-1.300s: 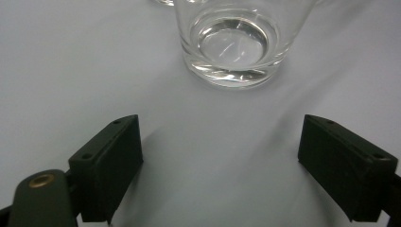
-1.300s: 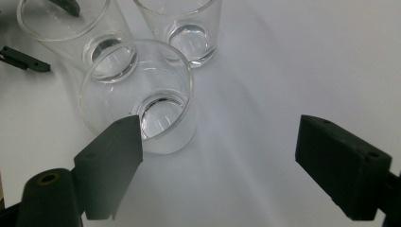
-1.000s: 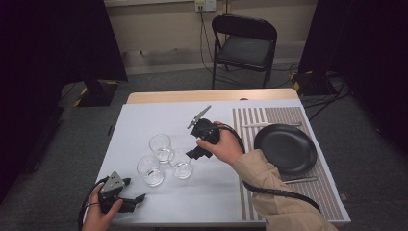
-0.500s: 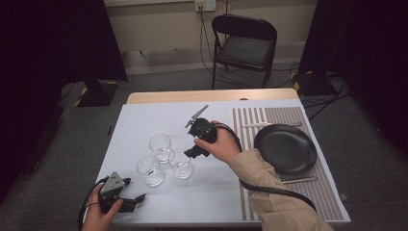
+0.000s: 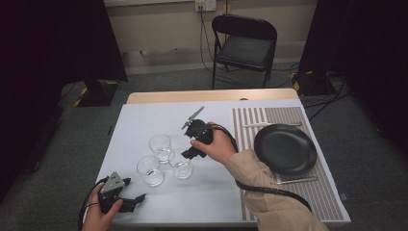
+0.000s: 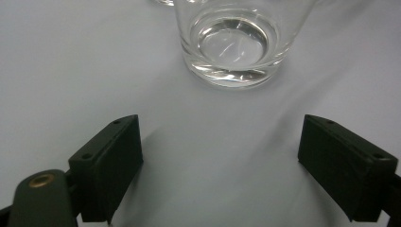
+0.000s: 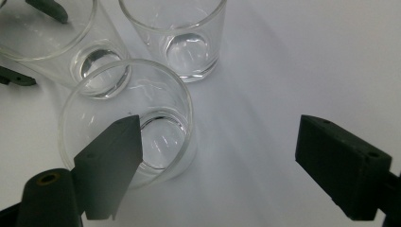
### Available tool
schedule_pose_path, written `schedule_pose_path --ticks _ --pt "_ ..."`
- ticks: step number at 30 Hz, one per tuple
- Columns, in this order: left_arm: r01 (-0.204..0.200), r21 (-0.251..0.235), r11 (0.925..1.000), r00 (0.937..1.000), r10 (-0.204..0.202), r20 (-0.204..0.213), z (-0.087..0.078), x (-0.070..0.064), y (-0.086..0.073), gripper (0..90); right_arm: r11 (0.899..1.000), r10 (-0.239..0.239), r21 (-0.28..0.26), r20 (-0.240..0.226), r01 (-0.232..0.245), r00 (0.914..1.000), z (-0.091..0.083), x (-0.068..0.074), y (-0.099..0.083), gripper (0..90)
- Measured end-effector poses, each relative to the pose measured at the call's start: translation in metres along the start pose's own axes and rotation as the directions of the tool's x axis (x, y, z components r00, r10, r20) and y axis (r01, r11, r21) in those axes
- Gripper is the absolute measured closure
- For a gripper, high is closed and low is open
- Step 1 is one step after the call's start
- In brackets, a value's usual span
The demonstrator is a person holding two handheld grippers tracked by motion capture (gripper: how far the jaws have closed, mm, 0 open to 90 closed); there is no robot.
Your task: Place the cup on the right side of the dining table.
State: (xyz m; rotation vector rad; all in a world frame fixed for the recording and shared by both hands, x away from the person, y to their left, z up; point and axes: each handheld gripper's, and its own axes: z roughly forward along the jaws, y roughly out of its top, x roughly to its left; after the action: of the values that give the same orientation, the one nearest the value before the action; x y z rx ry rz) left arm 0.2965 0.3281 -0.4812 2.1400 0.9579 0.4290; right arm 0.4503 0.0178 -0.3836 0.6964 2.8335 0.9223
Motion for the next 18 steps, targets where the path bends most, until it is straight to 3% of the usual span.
schedule_pose_path --ticks 18 --pt "0.0 0.0 1.0 1.0 0.0 0.0 0.0 0.0 0.0 13.6 1.0 -0.004 0.017 0.024 0.003 0.9997 0.018 0.006 -0.003 13.5"
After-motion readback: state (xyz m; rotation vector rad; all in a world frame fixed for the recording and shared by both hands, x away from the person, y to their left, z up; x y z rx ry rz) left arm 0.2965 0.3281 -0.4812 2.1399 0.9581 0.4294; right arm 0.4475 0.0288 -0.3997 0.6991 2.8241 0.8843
